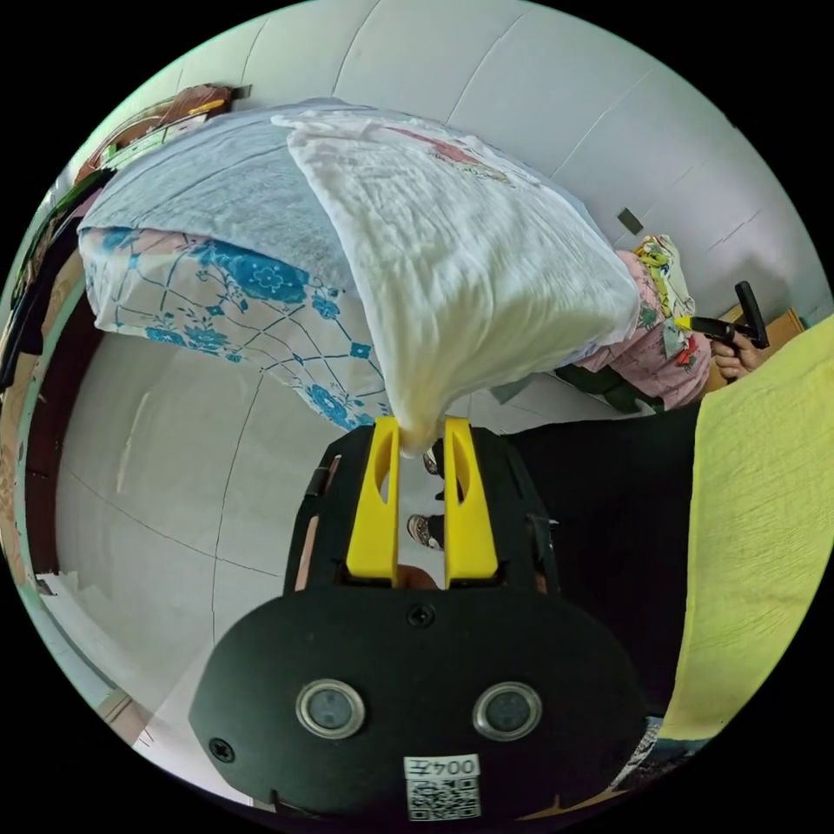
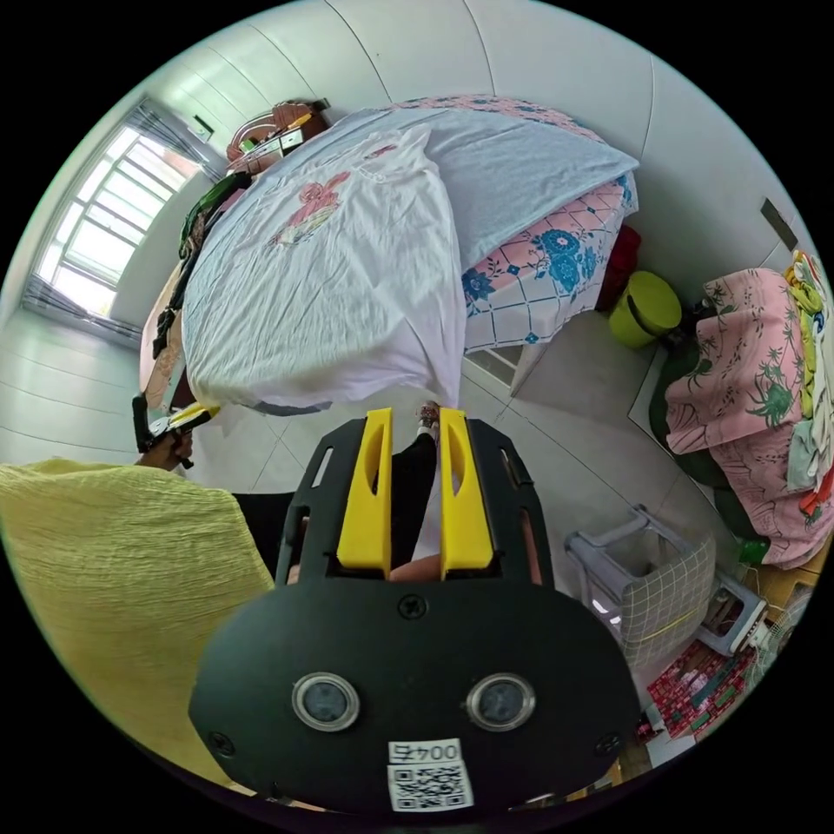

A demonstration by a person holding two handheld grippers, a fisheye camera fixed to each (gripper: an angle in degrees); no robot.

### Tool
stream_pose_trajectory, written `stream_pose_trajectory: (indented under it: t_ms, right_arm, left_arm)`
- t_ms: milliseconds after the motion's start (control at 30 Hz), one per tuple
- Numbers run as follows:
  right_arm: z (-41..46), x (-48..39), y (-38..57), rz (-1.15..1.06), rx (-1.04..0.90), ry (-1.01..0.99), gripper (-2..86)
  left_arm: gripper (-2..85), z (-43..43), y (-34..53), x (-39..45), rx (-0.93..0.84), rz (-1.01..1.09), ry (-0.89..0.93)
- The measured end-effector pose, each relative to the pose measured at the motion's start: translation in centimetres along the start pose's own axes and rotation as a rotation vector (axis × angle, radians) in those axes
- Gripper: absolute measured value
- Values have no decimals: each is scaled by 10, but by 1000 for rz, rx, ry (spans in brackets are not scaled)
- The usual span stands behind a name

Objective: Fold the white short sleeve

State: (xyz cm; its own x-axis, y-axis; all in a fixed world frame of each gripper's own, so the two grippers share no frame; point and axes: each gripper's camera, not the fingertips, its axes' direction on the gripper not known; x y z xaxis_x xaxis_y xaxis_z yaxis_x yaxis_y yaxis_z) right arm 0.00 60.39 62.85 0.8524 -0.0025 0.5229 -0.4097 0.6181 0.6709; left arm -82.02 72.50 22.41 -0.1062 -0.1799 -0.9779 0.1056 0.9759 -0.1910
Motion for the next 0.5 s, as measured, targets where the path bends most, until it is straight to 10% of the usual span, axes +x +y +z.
stream_pose_trajectory:
  t_ms: [500]
  right_arm:
    - [21,82,-24,-3,-41,-210,144]
  left_arm:
    - [29,-52,-34,-6,-126,4,93]
